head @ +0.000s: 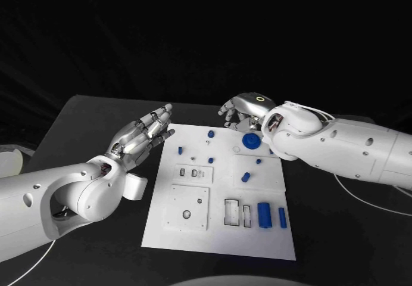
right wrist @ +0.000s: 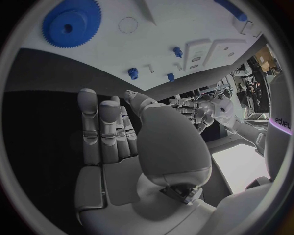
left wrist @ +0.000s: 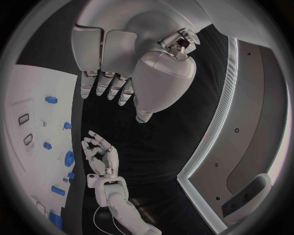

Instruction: Assemble the parts on the task board

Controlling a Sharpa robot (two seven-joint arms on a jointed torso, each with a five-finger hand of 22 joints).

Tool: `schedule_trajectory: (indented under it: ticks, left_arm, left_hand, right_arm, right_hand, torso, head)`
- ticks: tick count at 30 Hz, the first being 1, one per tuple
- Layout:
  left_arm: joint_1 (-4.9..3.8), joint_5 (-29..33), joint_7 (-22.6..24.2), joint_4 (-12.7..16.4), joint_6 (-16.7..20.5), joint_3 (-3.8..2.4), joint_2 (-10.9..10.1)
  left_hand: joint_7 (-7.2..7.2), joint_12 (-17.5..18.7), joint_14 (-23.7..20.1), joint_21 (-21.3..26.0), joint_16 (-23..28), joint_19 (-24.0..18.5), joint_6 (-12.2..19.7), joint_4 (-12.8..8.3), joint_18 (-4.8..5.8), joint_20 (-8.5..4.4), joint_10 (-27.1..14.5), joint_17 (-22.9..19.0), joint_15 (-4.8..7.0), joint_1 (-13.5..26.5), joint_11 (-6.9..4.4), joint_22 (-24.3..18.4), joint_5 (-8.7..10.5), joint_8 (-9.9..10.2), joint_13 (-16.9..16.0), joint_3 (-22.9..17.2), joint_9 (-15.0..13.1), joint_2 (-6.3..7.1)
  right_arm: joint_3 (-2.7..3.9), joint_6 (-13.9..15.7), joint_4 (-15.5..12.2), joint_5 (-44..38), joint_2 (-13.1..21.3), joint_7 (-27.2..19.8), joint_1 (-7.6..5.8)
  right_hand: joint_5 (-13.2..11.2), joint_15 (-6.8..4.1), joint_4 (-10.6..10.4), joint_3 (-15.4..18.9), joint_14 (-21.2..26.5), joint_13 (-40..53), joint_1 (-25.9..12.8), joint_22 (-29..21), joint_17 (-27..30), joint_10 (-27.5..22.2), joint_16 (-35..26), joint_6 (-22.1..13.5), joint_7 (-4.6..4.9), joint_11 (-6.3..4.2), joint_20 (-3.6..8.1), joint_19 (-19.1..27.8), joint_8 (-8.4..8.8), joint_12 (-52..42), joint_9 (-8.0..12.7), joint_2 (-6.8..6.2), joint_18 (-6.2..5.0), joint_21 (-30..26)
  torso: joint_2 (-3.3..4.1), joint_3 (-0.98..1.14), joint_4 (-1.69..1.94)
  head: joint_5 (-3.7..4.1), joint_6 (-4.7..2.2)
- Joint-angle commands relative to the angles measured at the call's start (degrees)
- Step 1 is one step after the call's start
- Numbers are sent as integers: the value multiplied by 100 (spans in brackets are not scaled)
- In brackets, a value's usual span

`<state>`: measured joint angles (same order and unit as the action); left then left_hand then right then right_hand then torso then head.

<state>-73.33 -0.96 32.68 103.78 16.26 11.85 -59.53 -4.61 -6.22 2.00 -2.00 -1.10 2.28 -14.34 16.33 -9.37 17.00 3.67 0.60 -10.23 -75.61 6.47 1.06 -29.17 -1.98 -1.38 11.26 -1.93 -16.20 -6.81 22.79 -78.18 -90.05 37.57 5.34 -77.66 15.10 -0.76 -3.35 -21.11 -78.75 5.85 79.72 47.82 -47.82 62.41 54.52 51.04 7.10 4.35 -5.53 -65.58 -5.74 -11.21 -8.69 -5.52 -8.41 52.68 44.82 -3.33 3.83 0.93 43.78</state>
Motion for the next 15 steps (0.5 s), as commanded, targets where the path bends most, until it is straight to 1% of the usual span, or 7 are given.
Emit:
schedule_trajectory:
  ticks: [1,4,5,8,9,13,15]
  left_arm:
    - [-8,-6,56,14,-91,-1,4]
    - [-8,-6,49,11,-93,0,10]
    - [-8,-6,47,10,-93,0,12]
    - [-8,-6,44,4,-103,1,19]
    - [-8,-6,43,1,-109,1,22]
    - [-7,-6,35,-12,-122,4,26]
    - [-6,-6,33,-19,-132,5,27]
  left_hand:
    - [-20,-22,5,-30,-22,40,-36,-3,-60,-16,14,9,-41,-49,12,7,-36,-27,-7,-46,-10,5]
    - [-20,-22,5,-30,-22,40,-36,-3,-60,-16,14,9,-41,-49,12,7,-36,-27,-7,-46,-10,5]
    - [-20,-22,5,-30,-22,40,-36,-3,-60,-16,14,9,-41,-49,12,7,-36,-27,-7,-46,-10,5]
    - [-20,-22,5,-30,-22,40,-36,-3,-60,-16,14,9,-41,-49,12,7,-36,-27,-7,-46,-10,5]
    - [-19,-23,7,-30,-23,41,-38,-4,-59,-16,16,9,-42,-51,14,7,-39,-28,-7,-47,-10,7]
    - [-18,-25,9,-31,-25,42,-40,-6,-59,-16,17,10,-43,-55,17,8,-44,-28,-8,-48,-10,9]
    - [-18,-25,9,-31,-25,42,-40,-6,-59,-16,17,10,-43,-55,17,8,-44,-28,-8,-48,-10,9]
  right_arm:
    - [1,115,-338,43,292,226,-91]
    - [-1,-64,-541,51,538,350,-140]
    - [-2,-137,-577,53,593,388,-148]
    - [-10,-421,-666,57,768,559,-153]
    - [-13,-479,-685,57,819,605,-146]
    - [-20,-544,-725,51,984,715,-86]
    - [-22,-556,-738,48,1055,758,-54]
  right_hand:
    - [-77,-59,-6,90,124,201,27,-105,169,395,-157,70,-28,-143,44,115,-5,-387,23,-25,-144,-133]
    - [-211,-182,-46,363,262,1180,-67,-269,431,213,-412,194,-88,-301,207,280,32,-1626,79,-27,-182,-416]
    - [-273,-182,-50,453,275,1604,-97,-330,392,219,-380,181,-137,-318,187,327,61,-2186,97,-57,-159,-505]
    - [-506,-249,-219,732,-172,5928,-290,231,-1394,765,1227,192,-194,-373,153,15,135,-6261,126,11,-44,-96]
    - [-541,-194,-311,810,-338,6666,-411,457,-2028,1199,1760,167,-179,-369,172,-98,155,-6792,128,18,-16,93]
    - [-574,-220,-479,1022,-935,8354,-644,1379,-3752,2695,3187,206,-219,-414,192,-619,143,-7850,99,42,151,953]
    - [-537,-236,-553,1133,-1125,8415,-750,2005,-4218,2759,3548,218,-216,-428,225,-963,143,-7879,79,69,264,1552]
  torso:
    - [-7,-6,-12]
    - [-10,-7,-24]
    - [-9,-7,-20]
    - [0,2,-10]
    - [2,5,-8]
    - [-12,5,-9]
    - [-10,3,-11]
  head:
    - [-1,13]
    - [-1,10]
    - [2,6]
    - [6,-13]
    - [5,-12]
    - [-3,10]
    - [-12,14]
